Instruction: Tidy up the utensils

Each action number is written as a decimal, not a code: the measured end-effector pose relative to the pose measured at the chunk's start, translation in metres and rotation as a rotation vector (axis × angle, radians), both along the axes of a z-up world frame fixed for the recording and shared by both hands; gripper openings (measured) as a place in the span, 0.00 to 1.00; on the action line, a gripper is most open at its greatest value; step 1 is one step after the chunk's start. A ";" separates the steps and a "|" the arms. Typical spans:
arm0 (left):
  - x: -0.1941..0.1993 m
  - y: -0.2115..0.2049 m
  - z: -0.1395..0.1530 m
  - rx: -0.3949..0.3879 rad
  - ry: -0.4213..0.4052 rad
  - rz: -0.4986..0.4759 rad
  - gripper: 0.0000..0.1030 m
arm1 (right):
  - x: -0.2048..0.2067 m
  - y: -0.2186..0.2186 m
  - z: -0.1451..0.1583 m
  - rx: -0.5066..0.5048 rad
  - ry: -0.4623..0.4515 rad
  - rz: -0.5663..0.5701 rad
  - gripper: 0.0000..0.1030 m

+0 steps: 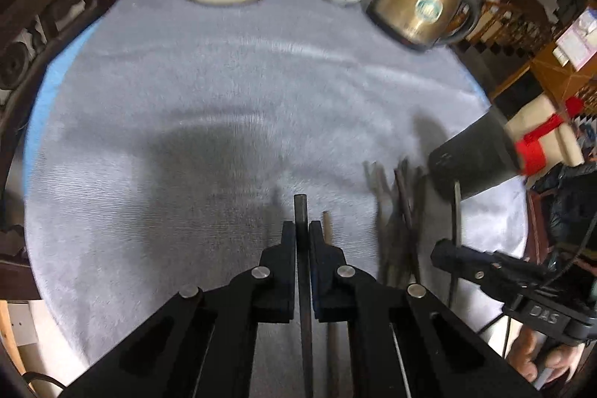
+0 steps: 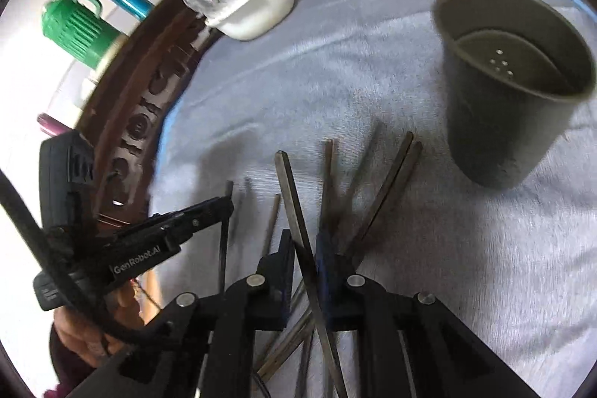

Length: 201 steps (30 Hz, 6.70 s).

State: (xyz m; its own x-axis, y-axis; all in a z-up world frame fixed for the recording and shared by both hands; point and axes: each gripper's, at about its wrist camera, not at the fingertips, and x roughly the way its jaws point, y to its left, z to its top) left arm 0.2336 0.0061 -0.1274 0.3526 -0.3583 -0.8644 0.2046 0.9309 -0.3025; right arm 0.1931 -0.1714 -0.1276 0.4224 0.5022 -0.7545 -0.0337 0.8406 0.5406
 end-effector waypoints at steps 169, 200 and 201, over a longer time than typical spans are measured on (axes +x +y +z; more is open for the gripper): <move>-0.032 -0.098 0.265 -0.210 -0.689 -0.073 0.06 | -0.082 -0.123 0.207 -0.173 -0.792 -0.580 0.07; -0.030 -0.017 0.095 0.010 -0.324 -0.008 0.47 | -0.128 -0.135 0.114 -0.010 -0.590 -0.458 0.65; -0.031 -0.011 0.085 0.026 -0.295 0.000 0.47 | -0.130 -0.130 0.111 -0.004 -0.573 -0.433 0.58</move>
